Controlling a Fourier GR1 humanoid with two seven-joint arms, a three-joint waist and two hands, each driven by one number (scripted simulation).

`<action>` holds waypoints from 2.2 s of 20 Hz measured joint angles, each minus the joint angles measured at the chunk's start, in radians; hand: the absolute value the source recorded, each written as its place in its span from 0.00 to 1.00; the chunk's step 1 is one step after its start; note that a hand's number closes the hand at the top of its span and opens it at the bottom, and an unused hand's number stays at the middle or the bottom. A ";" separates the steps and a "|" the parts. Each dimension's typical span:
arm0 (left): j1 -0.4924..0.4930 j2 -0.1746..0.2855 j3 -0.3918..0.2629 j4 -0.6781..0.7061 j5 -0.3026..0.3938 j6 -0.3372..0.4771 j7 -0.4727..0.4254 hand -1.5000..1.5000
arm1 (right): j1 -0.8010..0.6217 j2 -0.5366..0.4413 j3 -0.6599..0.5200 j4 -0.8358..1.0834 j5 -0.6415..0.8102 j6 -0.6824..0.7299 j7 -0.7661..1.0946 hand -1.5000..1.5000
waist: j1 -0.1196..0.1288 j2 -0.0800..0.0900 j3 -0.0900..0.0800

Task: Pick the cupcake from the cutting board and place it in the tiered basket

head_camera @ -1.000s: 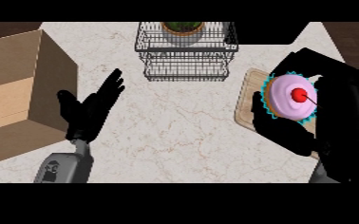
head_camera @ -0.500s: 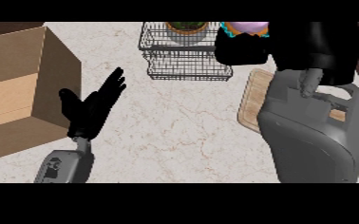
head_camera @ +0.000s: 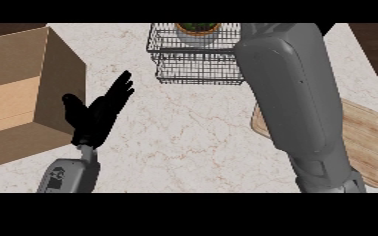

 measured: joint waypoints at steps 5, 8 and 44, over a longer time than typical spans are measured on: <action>-0.004 -0.007 -0.002 0.008 -0.005 0.000 -0.007 0.50 | -0.062 0.002 -0.042 0.238 -0.032 -0.170 -0.088 1.00 | 0.003 0.002 0.000; -0.021 -0.016 -0.009 0.018 -0.009 0.002 -0.005 0.50 | -0.085 0.002 -0.066 0.353 -0.085 -0.285 -0.136 1.00 | 0.013 0.006 0.000; 0.062 0.010 0.050 -0.008 0.000 0.011 -0.008 0.50 | 0.046 -0.151 -0.083 0.397 -0.563 -0.635 -0.467 0.00 | -0.088 -0.033 0.002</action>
